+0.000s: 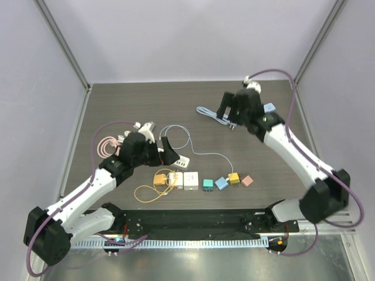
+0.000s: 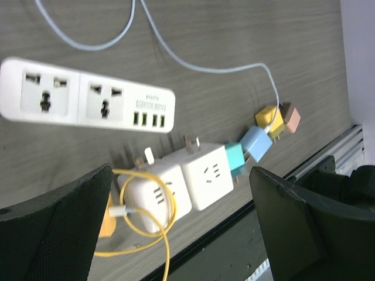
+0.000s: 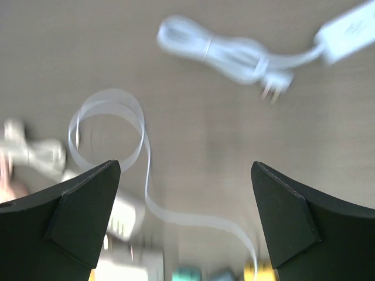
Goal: Pull the plug off the socket
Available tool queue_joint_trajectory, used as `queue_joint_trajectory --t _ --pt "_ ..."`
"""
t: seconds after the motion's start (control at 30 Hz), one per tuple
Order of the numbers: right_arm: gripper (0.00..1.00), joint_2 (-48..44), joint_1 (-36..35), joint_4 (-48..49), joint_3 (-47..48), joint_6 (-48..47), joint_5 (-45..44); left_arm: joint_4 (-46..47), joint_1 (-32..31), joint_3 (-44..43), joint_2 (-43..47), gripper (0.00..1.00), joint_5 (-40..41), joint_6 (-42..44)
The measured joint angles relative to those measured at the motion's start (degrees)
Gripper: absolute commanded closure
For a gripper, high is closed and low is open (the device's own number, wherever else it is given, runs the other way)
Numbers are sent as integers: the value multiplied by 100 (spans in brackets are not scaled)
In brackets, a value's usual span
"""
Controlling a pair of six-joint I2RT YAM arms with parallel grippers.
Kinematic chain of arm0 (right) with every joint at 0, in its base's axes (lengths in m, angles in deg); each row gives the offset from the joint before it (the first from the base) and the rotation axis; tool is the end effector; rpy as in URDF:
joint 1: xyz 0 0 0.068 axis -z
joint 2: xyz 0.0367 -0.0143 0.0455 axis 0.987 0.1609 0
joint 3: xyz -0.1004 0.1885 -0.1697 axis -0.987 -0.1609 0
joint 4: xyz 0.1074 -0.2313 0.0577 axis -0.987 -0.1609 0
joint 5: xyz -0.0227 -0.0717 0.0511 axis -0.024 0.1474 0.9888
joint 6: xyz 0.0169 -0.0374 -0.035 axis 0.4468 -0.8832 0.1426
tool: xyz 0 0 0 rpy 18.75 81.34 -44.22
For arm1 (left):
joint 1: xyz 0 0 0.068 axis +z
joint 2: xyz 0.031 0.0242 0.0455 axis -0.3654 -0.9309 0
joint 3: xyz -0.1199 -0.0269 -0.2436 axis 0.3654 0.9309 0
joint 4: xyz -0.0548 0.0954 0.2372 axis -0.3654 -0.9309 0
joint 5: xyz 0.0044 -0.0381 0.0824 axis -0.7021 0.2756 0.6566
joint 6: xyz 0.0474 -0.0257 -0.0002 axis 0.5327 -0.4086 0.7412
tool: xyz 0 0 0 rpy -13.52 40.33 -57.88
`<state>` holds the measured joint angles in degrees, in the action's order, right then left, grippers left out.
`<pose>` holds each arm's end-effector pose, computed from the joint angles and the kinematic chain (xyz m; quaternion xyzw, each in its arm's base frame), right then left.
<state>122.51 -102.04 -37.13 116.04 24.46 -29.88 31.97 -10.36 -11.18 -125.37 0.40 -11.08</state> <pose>0.3057 0.1110 0.3425 0.1158 0.8756 0.1110 0.4556 0.1862 -0.1230 0.2589 -0.0089 0.8773 -0.3372 0.3414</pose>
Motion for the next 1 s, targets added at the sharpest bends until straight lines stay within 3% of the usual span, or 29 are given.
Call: queue_joint_trajectory --t 0.1,0.27,0.6,0.77,0.87,1.0 --pt "0 -1228 -815 616 -1652 37 107 282 -70 748 599 0 -28 -205" --pt "0 -3001 -1416 1331 -4026 415 208 538 -72 1637 1731 0 -92 -483" --pt "1 -6100 -1434 1672 -5980 1895 188 1019 -74 3200 5521 0 -376 -1180" --pt "0 -7333 -1434 1574 -7029 2636 214 1867 -79 3727 5622 0 -940 -1923" --pt "0 -7947 -1438 1657 -7147 2944 236 2365 -81 3805 5709 0 -1080 -2297" --pt "0 -8043 -1438 1729 -7167 3051 251 3008 -83 3803 5757 0 -1283 -2540"
